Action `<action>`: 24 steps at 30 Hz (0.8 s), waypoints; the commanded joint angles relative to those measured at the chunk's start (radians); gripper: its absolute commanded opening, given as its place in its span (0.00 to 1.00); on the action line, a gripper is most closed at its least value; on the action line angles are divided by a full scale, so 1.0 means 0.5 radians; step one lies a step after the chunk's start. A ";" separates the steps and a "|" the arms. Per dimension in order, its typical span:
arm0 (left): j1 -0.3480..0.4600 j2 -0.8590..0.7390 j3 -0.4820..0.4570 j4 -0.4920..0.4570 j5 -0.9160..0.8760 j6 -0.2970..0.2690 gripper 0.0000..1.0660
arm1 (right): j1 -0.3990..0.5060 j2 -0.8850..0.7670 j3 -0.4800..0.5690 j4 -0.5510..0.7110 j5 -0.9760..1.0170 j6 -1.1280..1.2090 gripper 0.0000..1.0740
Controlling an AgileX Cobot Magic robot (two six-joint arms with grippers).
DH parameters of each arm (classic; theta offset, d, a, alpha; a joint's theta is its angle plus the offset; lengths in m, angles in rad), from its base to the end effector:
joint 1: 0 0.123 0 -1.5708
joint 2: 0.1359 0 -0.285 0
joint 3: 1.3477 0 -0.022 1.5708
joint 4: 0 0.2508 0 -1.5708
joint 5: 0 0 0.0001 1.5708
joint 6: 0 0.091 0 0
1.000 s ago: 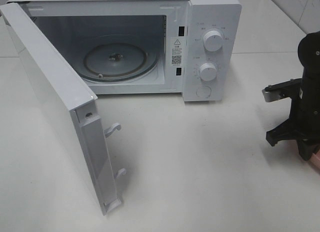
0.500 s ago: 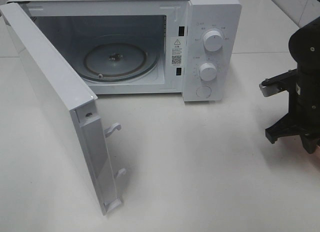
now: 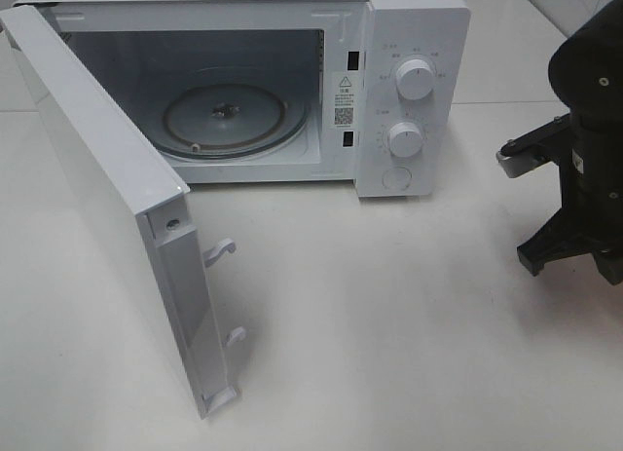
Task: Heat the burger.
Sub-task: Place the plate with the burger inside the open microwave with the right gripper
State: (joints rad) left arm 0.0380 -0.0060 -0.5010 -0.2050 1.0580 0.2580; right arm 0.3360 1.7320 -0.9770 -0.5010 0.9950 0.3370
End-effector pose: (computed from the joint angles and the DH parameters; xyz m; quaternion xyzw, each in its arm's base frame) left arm -0.0061 -0.0164 0.2791 0.0970 0.8407 -0.0240 0.5323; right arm 0.2871 0.0614 0.1742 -0.1439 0.9678 -0.2049 0.0245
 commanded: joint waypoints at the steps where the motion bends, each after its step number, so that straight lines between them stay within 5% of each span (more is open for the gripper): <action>1: -0.004 -0.046 0.006 -0.008 -0.024 -0.004 0.92 | 0.026 -0.066 0.004 -0.104 0.106 0.034 0.00; 14: -0.004 -0.046 0.006 -0.008 -0.024 -0.004 0.92 | 0.188 -0.398 0.240 -0.102 0.118 0.072 0.01; 24: -0.004 -0.046 0.006 -0.008 -0.024 -0.004 0.92 | 0.486 -0.628 0.410 -0.108 0.156 0.114 0.02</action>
State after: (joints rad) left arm 0.0380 -0.0060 -0.5010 -0.2050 1.0580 0.2580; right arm 0.5740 1.4290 -0.7760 -0.5020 1.0410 0.3780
